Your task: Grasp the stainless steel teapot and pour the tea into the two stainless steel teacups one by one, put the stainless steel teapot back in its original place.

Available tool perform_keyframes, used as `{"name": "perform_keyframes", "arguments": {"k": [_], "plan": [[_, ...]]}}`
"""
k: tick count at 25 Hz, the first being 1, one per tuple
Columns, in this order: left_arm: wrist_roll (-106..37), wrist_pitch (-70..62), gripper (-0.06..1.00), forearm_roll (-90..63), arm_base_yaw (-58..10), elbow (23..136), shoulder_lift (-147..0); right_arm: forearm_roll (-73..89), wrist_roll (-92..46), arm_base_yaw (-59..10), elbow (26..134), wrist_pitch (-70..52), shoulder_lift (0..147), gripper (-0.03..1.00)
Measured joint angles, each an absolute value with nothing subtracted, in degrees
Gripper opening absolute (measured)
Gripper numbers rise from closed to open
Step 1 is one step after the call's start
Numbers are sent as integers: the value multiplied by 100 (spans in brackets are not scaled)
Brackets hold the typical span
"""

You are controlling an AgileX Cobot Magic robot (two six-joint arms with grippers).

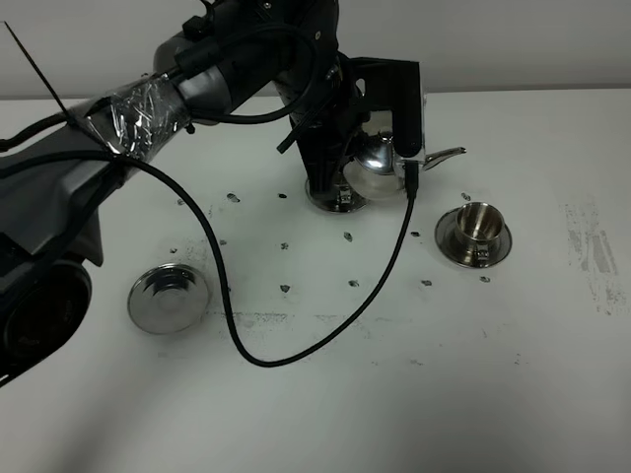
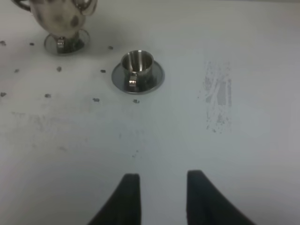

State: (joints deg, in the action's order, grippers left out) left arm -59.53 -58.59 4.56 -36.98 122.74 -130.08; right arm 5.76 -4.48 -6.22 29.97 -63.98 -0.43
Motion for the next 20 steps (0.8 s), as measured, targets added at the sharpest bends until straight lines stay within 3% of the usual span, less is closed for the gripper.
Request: {"name": "perform_keyframes", "arguments": {"k": [5, 20], "plan": [[-6305, -5994, 20, 776, -3837, 12282, -13053, 576, -448, -622, 2997, -6398, -43, 23], [-5595, -6292, 20, 1297, -4157, 12287, -13053, 576, -448, -622, 2997, -6393, -43, 23]]}}
